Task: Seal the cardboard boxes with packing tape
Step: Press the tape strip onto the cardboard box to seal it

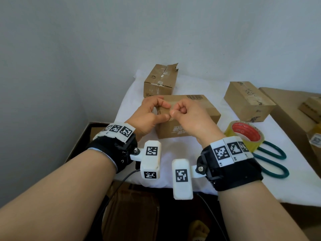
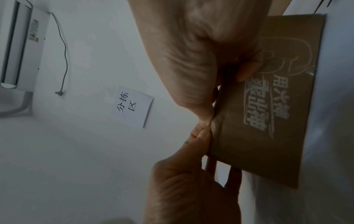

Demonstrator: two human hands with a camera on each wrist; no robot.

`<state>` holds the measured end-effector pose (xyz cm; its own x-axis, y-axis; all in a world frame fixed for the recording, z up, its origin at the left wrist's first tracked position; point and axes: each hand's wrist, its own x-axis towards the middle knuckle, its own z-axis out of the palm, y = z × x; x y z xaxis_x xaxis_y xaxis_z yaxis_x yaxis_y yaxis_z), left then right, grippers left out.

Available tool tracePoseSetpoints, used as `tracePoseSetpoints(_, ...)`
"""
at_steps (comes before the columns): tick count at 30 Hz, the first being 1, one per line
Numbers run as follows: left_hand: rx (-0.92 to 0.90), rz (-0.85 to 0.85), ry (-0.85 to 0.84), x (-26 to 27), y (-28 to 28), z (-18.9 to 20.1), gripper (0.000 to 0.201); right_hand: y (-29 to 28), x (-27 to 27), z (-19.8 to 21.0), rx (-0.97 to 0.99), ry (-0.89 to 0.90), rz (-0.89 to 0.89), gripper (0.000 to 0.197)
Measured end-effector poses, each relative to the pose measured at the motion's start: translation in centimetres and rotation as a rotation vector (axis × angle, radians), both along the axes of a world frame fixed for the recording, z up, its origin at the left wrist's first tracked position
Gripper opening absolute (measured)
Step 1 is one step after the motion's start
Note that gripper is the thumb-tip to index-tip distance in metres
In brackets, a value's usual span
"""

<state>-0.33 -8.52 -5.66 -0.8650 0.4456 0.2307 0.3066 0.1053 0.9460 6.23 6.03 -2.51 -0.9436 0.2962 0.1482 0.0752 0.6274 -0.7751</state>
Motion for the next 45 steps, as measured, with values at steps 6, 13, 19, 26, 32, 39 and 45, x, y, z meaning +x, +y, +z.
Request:
tracePoseSetpoints(6, 0.032, 0.007, -0.055, -0.1, -0.2, 0.5, 0.027, 0.5, 0.7, -0.6, -0.118, 0.052, 0.042, 0.018)
tracePoseSetpoints(13, 0.116, 0.008, -0.200, -0.8, 0.1, 1.0, 0.032, 2.1, 2.4, 0.6, -0.348, 0.070, 0.056, 0.019)
tracePoseSetpoints(19, 0.152, -0.019, -0.261, -0.5, 0.1, 1.5, 0.027, 4.9, 3.8, 2.1, -0.360, 0.081, -0.088, 0.018)
tracePoseSetpoints(26, 0.126, 0.039, -0.199, 0.5, -0.2, 2.3, 0.032, 8.7, 5.8, 1.9, -0.184, 0.006, -0.265, 0.014)
tracePoseSetpoints(32, 0.193, 0.086, -0.161, 1.4, 0.8, 3.4, 0.025, 10.2, 6.9, 1.3, -0.042, -0.096, -0.319, 0.023)
tracePoseSetpoints(39, 0.112, 0.055, -0.043, 3.5, 3.9, 4.5, 0.023, 10.2, 8.0, 2.1, 0.028, -0.222, -0.306, 0.009)
tracePoseSetpoints(45, 0.017, 0.061, 0.008, 3.9, 6.1, 4.4, 0.028, 11.2, 8.9, 2.2, 0.124, -0.270, -0.342, 0.016)
